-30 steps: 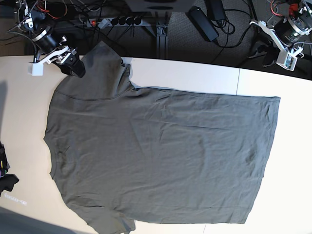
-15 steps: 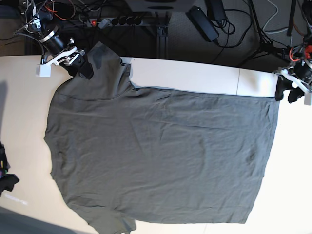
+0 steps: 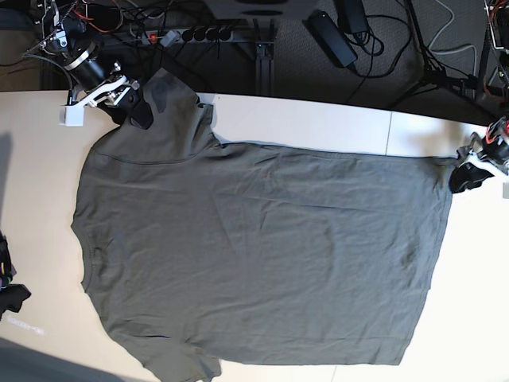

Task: Fold the T-shirt properly
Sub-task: 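Move both grippers down and grasp the shirt's shoulder and hem corners, then lift the grasped edge and fold it across the shirt body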

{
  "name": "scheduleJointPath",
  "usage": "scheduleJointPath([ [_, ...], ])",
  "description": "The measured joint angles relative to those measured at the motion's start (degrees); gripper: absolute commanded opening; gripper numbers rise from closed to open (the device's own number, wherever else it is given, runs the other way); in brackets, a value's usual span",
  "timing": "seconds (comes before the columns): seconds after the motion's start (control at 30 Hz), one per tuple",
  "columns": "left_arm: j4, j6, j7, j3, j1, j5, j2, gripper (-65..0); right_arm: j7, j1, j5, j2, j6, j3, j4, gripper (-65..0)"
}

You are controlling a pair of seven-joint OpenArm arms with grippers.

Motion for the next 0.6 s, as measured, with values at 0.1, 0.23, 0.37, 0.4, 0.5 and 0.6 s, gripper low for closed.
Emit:
scheduleJointPath([
  [0.1,0.02,-0.59,-0.17,1.25,0.00,-0.63,0.31,-28.6,-0.02,0.00,0.00,0.00,0.02,0.00,0.00,-32.0],
  [0.23,0.26,-1.27,0.90,3.39,-0.31,-2.05,0.96,-28.6,0.00,0.00,-0.61,0.00,0.02,0.00,0.02,-32.0],
  [0.37,0.52,-2.34,-0.15,5.51,-0.50,-2.03,1.90,-28.7,-0.02,0.02,-0.61,0.00,0.02,0.00,0.02,-32.1],
  [0.4,0.57,-2.43,-0.72,6.05,-0.50,-2.03,1.92,-28.7,-0.02,0.00,-0.61,0.00,0.02,0.00,0.02,-32.1],
  [0.5,0.55,-3.65,-3.98,7.08,-0.26,-1.16,1.95,-32.1,0.00,0.00,-0.61,0.00,0.02,0.00,0.02,-32.3],
  [0.6,0.42,-3.74,-4.39,7.48,-0.33,-0.15,1.92,-46.0,0.04,0.02,-2.16,0.00,0.04,0.00,0.04,-42.3],
])
